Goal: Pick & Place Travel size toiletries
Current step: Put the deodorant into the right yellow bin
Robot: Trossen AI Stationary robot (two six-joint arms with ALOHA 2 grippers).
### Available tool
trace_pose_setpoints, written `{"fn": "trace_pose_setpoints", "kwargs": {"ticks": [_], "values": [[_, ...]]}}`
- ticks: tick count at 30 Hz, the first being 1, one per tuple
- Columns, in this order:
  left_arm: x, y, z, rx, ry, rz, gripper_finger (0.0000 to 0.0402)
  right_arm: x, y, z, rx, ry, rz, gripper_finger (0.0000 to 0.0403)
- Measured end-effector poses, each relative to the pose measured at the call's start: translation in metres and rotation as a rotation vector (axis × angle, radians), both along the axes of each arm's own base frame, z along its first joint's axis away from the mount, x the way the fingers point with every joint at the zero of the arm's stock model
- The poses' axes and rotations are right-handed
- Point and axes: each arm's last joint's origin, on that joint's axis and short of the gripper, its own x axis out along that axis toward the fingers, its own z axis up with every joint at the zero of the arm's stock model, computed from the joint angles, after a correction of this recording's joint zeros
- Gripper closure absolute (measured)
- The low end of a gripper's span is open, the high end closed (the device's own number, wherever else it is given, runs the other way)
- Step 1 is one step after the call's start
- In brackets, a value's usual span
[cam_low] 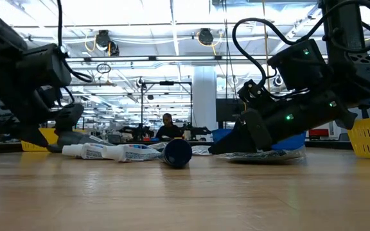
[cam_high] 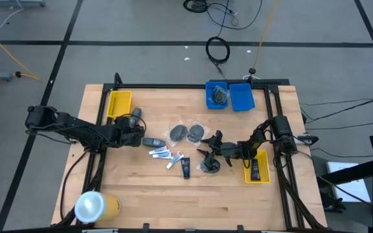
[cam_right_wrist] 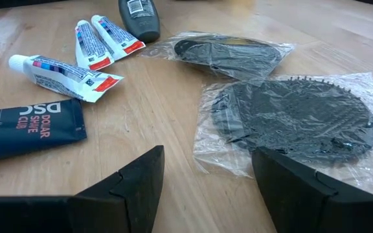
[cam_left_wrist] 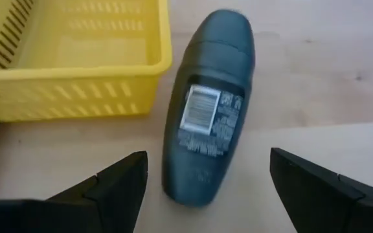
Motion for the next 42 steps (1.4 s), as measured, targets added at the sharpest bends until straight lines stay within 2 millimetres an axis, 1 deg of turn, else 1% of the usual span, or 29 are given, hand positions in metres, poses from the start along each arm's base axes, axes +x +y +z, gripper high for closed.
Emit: {"fn": "trace_pose_setpoints", "kwargs": {"ticks": [5,10,15,19,25,31,36,38,40,42], "values": [[-0.006,0.005,-0.01,0.062,-0.031,0.003,0.0089,0.0,0.0,0.0,0.0,0.0,0.0,0.0177],[-0.008,0.011,-0.015,0.126,-0.048,-0.028,0.0126,0.0,0.0,0.0,0.0,0.0,-0.001,0.0177],[-0.009,0.014,-0.017,0.136,-0.021,-0.067,0.0167,0.0,0.0,0.0,0.0,0.0,-0.001,0.0177],[-0.007,0.016,-0.016,0.148,0.0,-0.094,0.0186,0.0,0.0,0.0,0.0,0.0,-0.001,0.0177],[-0.008,0.021,-0.016,0.126,-0.004,-0.072,0.0189,0.0,0.0,0.0,0.003,-0.001,-0.002,0.0177],[-0.007,0.022,-0.015,0.12,-0.003,-0.09,0.019,0.0,0.0,0.0,0.004,-0.001,0.0,0.0177],[0.0,0.017,-0.014,0.075,-0.044,-0.199,0.019,0.0,0.0,0.0,0.004,-0.001,0.0,0.0177],[0.004,0.014,-0.013,0.054,-0.063,-0.269,0.019,0.0,0.0,0.0,0.004,-0.001,0.0,0.0177],[0.007,0.011,-0.012,0.04,-0.064,-0.332,0.019,0.0,0.0,0.0,0.004,-0.001,0.0,0.0177],[0.007,0.01,-0.012,0.038,-0.057,-0.359,0.019,0.0,0.0,0.0,0.004,-0.001,0.0,0.0177]]}}
